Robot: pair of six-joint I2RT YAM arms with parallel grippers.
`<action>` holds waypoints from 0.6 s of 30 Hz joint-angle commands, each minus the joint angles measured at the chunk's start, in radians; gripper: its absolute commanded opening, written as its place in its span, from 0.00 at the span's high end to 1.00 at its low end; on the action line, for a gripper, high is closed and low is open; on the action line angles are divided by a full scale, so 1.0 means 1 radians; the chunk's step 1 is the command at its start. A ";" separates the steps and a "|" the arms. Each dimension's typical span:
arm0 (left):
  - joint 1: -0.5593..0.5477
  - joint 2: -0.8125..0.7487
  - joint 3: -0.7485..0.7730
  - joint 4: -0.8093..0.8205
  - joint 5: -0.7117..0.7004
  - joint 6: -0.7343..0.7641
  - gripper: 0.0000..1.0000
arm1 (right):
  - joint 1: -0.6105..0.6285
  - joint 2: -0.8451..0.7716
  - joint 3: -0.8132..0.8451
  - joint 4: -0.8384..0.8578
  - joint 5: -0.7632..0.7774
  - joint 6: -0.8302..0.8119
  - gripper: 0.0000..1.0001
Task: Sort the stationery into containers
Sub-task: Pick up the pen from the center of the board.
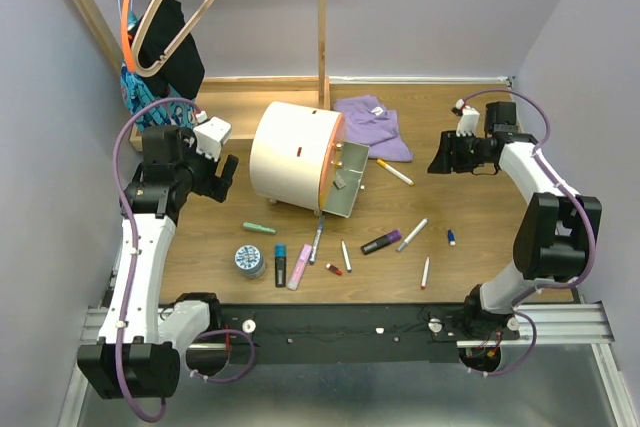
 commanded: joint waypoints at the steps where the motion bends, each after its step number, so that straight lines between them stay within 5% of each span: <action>1: 0.004 0.003 0.058 -0.076 -0.034 0.071 0.07 | -0.006 -0.012 -0.016 0.076 -0.092 -0.039 0.45; 11: 0.004 -0.031 0.026 -0.139 -0.018 0.117 0.07 | -0.006 -0.031 -0.030 0.075 -0.112 -0.060 0.45; 18: 0.000 -0.058 -0.113 -0.199 0.083 0.394 0.11 | 0.004 -0.053 -0.024 0.066 -0.138 -0.087 0.45</action>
